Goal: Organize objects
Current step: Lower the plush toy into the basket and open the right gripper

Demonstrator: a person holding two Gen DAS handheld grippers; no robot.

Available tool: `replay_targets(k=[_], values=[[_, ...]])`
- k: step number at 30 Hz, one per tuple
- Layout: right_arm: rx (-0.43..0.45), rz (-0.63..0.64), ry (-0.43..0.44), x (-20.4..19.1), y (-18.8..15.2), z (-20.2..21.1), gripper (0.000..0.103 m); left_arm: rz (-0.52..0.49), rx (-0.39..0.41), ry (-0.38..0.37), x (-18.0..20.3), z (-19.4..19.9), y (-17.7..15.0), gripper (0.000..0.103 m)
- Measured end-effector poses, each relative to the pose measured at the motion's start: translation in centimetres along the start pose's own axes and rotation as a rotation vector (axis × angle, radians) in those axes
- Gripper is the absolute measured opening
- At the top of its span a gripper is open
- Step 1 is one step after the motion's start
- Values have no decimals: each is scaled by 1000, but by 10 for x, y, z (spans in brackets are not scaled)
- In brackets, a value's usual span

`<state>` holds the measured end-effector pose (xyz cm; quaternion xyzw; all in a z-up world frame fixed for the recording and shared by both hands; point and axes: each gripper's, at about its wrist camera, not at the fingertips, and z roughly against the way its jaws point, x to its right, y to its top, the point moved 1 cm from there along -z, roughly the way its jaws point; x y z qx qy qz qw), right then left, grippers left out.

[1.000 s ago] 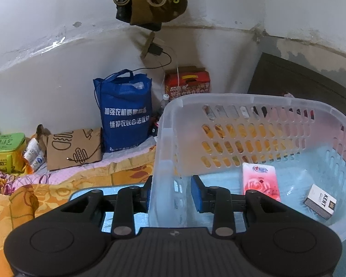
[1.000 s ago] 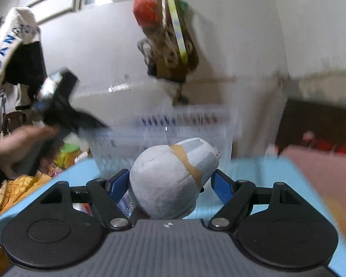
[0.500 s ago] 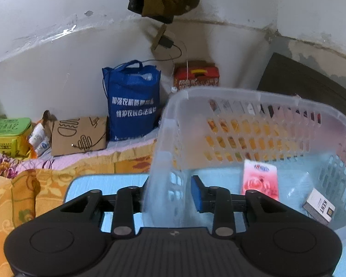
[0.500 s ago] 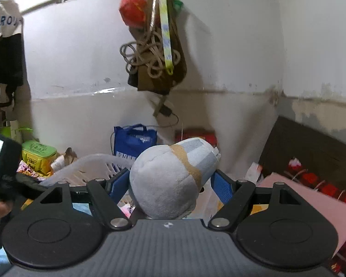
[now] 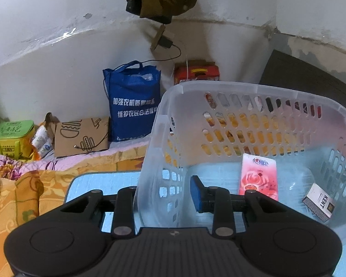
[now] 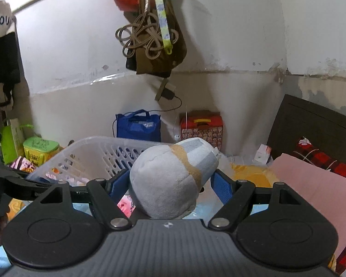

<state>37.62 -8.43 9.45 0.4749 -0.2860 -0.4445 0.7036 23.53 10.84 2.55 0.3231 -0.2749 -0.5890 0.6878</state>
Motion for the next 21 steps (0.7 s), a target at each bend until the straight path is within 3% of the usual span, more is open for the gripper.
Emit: replay_targets(k=[3, 4, 6, 10, 21], values=[[1, 45, -7, -9, -2, -7, 86, -6, 2, -4, 0, -1, 0, 36], [0, 57, -14, -11, -2, -8, 95, -6, 4, -4, 0, -1, 0, 36], [42, 52, -39, -11, -1, -4, 103, -9, 7, -6, -1, -1, 0, 36], [121, 7, -36, -9, -2, 17, 103, -19, 12, -8, 0, -1, -1, 37], [131, -18, -15, 0, -18, 46, 103, -31, 17, -6, 1, 1, -3, 37]])
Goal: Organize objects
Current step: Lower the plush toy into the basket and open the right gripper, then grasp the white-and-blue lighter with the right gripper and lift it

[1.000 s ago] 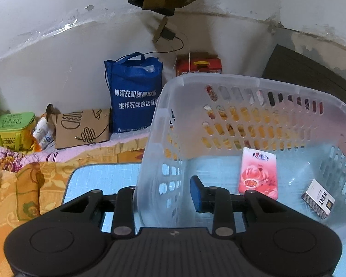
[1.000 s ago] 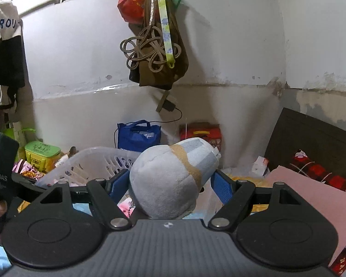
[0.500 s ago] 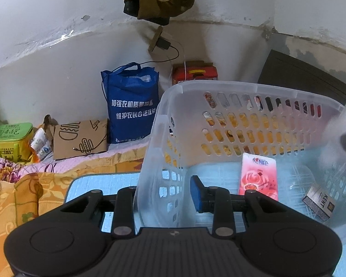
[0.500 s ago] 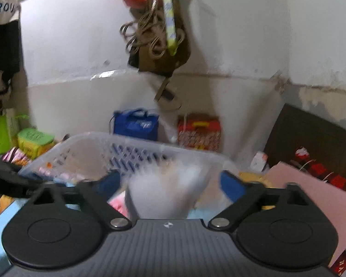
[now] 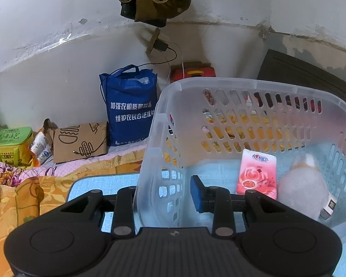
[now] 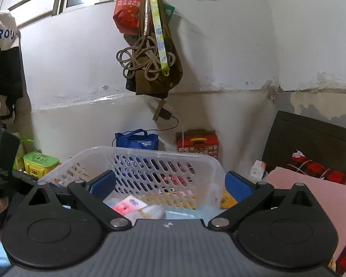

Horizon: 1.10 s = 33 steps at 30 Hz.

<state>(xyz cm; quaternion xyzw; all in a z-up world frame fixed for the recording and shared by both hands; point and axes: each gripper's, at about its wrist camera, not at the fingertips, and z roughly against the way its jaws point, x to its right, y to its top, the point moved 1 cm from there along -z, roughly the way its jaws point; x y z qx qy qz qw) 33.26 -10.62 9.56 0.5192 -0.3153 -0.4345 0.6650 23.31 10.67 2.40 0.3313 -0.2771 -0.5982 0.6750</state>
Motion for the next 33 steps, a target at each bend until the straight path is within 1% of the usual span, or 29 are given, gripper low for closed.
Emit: replay_targets(k=[3, 5, 8, 10, 14, 17, 20, 25, 26, 28, 30, 33], values=[[31, -11, 16, 3, -10, 25, 103, 0, -2, -3, -1, -1, 1, 37], [70, -14, 24, 3, -19, 47, 103, -3, -2, -7, -2, -2, 2, 37], [127, -26, 43, 1, -41, 77, 103, -7, -5, -13, -2, -3, 3, 37], [133, -27, 51, -3, -55, 84, 103, -6, -6, -15, -3, -4, 4, 37], [71, -48, 69, -7, -79, 74, 103, -7, -5, -17, -2, -5, 4, 37], [13, -58, 99, -14, -97, 68, 103, -11, -3, -17, -2, -4, 4, 37], [-9, -84, 126, -24, -115, 69, 103, -24, -13, -4, 0, -3, 3, 37], [-47, -66, 145, -49, -139, 73, 103, -26, -14, -2, -1, -4, 3, 38], [-59, -67, 159, -53, -143, 73, 102, -28, -14, -3, -1, -4, 3, 38], [-83, -70, 191, -62, -149, 71, 93, -31, -12, -7, -2, -4, 2, 38], [-105, -58, 222, -74, -154, 68, 92, -33, -14, -10, -3, -4, 2, 38], [-122, -32, 228, -94, -161, 66, 92, -34, -10, -5, -2, -4, 1, 38]])
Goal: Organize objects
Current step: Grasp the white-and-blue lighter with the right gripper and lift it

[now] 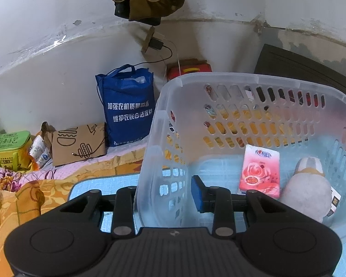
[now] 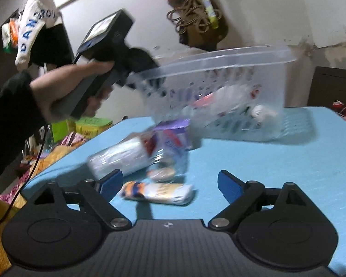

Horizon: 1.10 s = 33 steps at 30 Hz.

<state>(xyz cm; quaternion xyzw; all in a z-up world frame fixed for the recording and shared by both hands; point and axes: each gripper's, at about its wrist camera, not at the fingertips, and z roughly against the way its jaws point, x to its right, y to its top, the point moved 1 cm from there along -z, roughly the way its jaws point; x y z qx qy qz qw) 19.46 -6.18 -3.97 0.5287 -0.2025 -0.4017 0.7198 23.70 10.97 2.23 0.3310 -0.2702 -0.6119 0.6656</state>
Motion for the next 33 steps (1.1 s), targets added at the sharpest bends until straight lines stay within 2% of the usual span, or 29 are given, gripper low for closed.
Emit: replay_targets(k=[3, 9, 12, 16, 24, 28, 33], values=[[-13, 16, 2, -16, -7, -6, 93, -1, -1, 0, 0, 0, 0, 38], [4, 74, -88, -33, -13, -11, 91, -3, 4, -4, 0, 0, 0, 38], [9, 124, -139, -40, -15, -13, 84, -5, 4, -8, -1, 0, -1, 38], [11, 131, -147, -40, -15, -14, 84, -8, 3, -11, -1, 1, -3, 38], [5, 152, -128, -37, -13, -12, 81, -7, 6, -7, 0, 1, -3, 39], [67, 134, -118, -23, -9, 8, 81, -10, 10, -5, 1, 1, -3, 39], [111, 97, -152, 3, 4, 32, 81, -9, 8, 1, 2, 0, -2, 39]])
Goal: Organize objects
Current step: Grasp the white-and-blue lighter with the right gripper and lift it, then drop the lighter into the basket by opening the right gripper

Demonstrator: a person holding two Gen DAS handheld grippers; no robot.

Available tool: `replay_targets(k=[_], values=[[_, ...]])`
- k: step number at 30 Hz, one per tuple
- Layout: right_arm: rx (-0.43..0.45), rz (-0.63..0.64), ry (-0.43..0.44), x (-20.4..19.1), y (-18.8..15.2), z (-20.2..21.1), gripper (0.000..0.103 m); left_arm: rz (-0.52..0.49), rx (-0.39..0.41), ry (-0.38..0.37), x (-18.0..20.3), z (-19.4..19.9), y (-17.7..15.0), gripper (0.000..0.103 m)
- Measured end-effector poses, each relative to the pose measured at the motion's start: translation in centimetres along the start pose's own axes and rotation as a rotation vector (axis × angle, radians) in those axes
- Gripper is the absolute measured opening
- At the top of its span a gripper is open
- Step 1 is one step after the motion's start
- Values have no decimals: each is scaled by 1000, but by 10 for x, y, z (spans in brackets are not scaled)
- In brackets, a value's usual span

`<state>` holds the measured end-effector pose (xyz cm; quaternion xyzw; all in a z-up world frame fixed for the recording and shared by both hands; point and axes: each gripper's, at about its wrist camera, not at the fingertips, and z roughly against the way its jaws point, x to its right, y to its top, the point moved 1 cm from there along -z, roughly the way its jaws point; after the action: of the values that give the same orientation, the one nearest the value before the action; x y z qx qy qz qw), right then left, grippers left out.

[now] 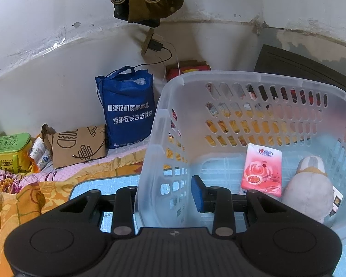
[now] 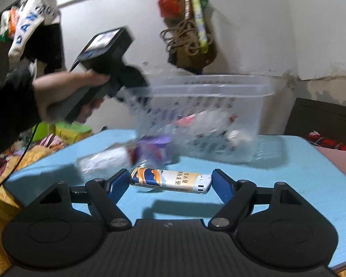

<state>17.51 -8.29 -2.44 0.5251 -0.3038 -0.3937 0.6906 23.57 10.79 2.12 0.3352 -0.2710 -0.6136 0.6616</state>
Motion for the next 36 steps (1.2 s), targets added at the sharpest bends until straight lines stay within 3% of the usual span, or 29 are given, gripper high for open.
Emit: replay_targets(k=[8, 14, 18, 23, 28, 36], values=[[94, 17, -29, 28, 44, 16, 81, -1, -5, 4, 1, 0, 2, 39], [233, 84, -68, 51, 126, 7, 81, 0, -7, 0, 1, 0, 3, 38], [112, 69, -78, 71, 176, -61, 81, 3, -9, -2, 1, 0, 3, 38], [-80, -19, -89, 96, 185, -132, 81, 4, -6, -5, 2, -1, 2, 38], [-125, -40, -122, 106, 171, -152, 81, 4, -6, -10, 1, -2, 3, 38], [-94, -34, -121, 110, 164, -151, 88, 5, -8, -10, 1, -3, 5, 38]])
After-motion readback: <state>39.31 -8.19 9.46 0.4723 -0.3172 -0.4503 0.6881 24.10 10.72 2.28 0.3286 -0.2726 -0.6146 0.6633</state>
